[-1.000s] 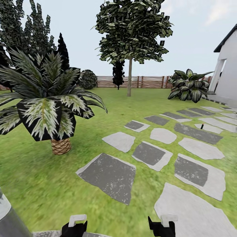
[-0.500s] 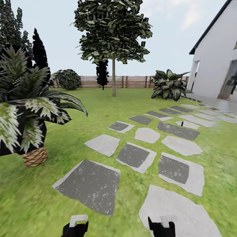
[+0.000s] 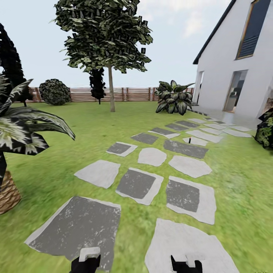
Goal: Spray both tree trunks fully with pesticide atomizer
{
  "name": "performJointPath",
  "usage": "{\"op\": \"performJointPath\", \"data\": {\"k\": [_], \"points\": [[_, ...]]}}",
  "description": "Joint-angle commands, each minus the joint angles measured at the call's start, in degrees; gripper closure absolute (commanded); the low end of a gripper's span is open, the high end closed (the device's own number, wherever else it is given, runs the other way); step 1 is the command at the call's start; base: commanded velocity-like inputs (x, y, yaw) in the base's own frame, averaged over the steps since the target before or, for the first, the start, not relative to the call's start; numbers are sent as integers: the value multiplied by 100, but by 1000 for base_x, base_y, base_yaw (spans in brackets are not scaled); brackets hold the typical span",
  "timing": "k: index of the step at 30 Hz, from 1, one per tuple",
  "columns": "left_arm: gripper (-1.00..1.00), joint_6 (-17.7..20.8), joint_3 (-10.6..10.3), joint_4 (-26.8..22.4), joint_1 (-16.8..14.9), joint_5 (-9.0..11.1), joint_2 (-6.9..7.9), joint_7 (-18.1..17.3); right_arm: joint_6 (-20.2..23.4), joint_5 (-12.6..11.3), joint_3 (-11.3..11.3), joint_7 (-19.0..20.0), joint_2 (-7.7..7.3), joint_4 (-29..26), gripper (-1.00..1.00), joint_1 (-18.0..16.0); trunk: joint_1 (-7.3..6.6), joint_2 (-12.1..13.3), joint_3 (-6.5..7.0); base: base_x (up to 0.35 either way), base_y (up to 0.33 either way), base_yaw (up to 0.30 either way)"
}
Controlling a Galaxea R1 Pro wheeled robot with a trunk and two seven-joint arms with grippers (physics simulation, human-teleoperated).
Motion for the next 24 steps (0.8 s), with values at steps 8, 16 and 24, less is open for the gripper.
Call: {"op": "performJointPath", "data": {"k": [8,16,24], "points": [[-100,4,5,1,-3,0,6,5,-1,0,3,-2,0,2,-100,1,0,0,0,336,-82,-296],[-100,1,11,67,-6,5,1,6,-2,0,4,0,0,2,-100,0,0,0,0,339,-11,-90],[-100,0,15,79,-4,1,-1,6,-2,0,4,-1,0,-1,-100,4,0,0,0,340,0,-2]]}}
